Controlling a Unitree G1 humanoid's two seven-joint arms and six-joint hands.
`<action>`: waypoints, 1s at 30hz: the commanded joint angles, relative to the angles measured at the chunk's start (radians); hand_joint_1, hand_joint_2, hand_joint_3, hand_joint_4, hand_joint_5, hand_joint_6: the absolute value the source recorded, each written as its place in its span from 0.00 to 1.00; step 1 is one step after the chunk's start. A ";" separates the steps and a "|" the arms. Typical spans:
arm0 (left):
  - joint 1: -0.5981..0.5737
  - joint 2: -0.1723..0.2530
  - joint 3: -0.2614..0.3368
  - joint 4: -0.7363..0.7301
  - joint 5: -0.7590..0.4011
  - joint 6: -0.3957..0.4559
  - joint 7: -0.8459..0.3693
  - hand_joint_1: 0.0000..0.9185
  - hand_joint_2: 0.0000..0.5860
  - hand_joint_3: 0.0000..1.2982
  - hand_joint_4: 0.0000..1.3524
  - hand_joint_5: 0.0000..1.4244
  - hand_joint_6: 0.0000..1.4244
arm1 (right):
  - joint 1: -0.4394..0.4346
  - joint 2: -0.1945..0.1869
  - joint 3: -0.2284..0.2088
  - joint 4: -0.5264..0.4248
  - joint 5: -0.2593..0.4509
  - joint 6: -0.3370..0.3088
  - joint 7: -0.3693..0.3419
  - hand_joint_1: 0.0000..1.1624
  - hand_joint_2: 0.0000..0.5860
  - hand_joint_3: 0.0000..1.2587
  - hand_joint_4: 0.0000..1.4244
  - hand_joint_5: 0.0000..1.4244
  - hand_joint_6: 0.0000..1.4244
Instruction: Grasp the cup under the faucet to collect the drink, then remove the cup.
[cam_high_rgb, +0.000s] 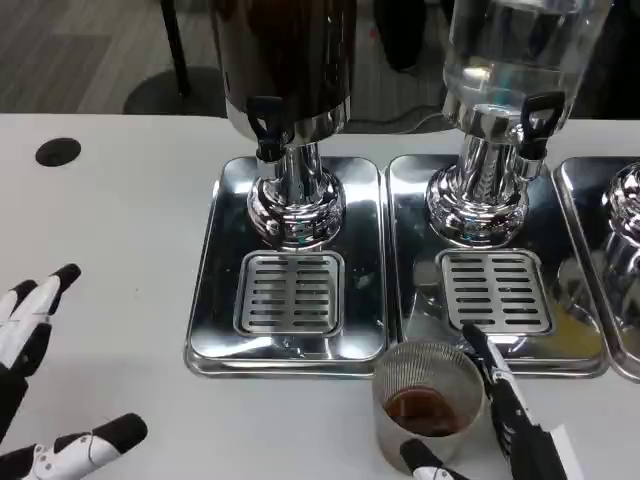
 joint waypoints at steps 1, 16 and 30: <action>-0.007 0.003 -0.009 0.000 0.000 0.001 -0.014 0.00 0.02 0.00 0.00 0.00 0.00 | 0.007 -0.006 0.001 -0.022 0.019 -0.008 0.010 0.64 0.35 0.03 0.00 0.03 0.00; -0.029 0.002 -0.031 0.018 0.003 0.008 -0.013 0.00 0.02 0.00 0.00 0.00 0.00 | 0.100 -0.033 -0.022 -0.169 0.070 -0.006 0.037 0.63 0.36 0.02 0.00 0.02 0.00; -0.022 -0.064 0.005 0.099 -0.019 -0.018 0.080 0.00 0.03 0.00 0.00 0.00 0.00 | 0.048 -0.123 -0.194 -0.255 0.188 0.112 0.078 0.60 0.43 0.05 0.01 0.02 0.00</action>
